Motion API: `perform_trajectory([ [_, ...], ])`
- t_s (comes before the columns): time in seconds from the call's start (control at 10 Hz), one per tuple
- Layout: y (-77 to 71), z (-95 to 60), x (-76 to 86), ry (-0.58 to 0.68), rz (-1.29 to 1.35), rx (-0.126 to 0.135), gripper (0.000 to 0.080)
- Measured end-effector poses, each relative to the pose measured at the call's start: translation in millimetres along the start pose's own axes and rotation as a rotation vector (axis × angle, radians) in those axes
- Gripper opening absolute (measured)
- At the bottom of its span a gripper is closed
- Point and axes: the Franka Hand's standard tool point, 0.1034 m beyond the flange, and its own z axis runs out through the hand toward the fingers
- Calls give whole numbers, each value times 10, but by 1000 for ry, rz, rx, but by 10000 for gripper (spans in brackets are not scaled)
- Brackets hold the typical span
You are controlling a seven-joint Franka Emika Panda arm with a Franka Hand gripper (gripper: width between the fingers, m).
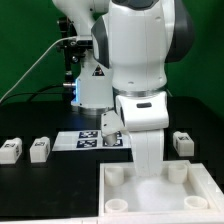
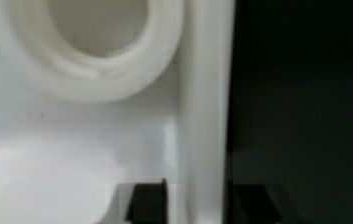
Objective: Assemble one leg
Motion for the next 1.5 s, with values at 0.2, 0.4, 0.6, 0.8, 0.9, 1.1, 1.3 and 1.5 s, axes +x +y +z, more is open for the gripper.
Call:
perform_trajectory([
  [0.2, 0, 1, -7, 0, 1, 0, 325],
  [0.4, 1, 1, -13, 0, 3, 0, 615],
  [0.6, 1, 1, -18, 0, 4, 0, 643],
  [0.8, 1, 1, -20, 0, 4, 0, 649],
  [0.9, 1, 1, -21, 0, 4, 0, 649],
  [1.1, 2, 1, -24, 0, 5, 0, 649],
  [1.3, -20, -131, -14, -6, 77, -11, 649],
  [1.5, -180, -294, 138, -8, 167, -36, 649],
])
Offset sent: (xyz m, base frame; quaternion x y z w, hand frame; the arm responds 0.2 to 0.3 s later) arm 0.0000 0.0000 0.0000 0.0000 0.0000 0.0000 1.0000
